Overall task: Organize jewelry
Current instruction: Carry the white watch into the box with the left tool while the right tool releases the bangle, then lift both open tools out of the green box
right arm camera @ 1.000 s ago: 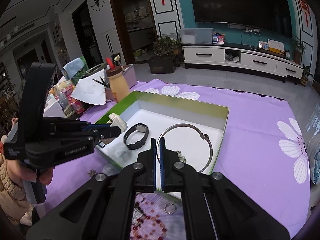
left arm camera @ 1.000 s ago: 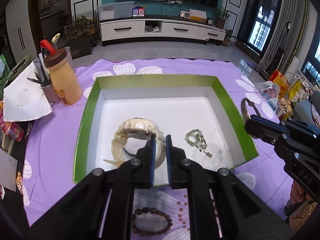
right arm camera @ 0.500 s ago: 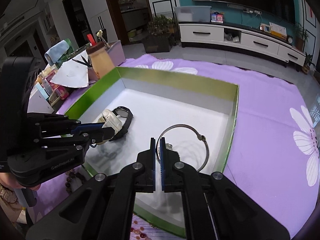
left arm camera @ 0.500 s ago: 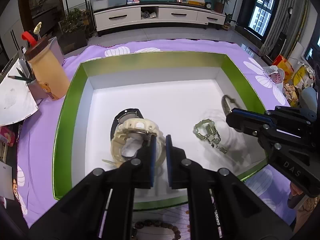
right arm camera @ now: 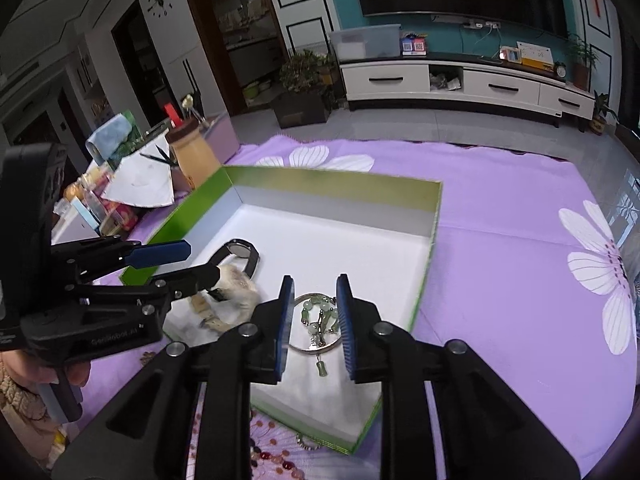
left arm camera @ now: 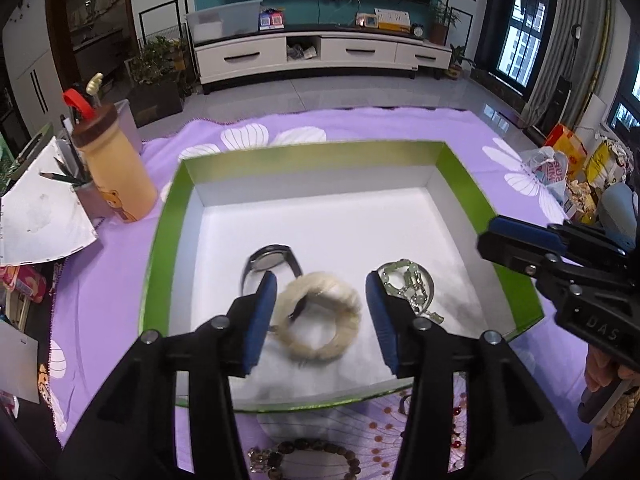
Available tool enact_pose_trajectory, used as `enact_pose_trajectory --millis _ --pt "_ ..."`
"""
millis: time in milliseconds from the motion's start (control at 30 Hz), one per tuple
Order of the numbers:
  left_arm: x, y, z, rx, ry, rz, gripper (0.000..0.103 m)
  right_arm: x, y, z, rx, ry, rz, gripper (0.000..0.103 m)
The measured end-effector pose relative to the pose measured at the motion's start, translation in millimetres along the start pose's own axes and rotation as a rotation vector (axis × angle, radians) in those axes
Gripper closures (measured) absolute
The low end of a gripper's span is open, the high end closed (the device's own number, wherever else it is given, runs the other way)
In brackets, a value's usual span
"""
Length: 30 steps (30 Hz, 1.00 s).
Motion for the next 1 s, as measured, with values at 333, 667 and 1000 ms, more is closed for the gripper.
enact_pose_trajectory --millis 333,667,1000 --pt "-19 48 16 0.058 0.059 -0.027 0.038 5 48 19 0.037 -0.044 -0.003 0.06" --pt "-47 81 63 0.056 0.155 -0.051 0.038 -1 76 50 0.026 -0.051 -0.007 0.06" --pt "-56 82 108 -0.001 0.209 -0.054 0.038 -11 80 81 -0.022 -0.051 -0.016 0.06"
Point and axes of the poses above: each gripper's, at about its wrist camera, not at the fingertips, and y roughly against the way its jaws point, x to its right, z to its underside, the point moved 7 cm from there along -y, roughly the way its jaws point, and after that the axes turned 6 degrees about -y, right-handed, at the moved point
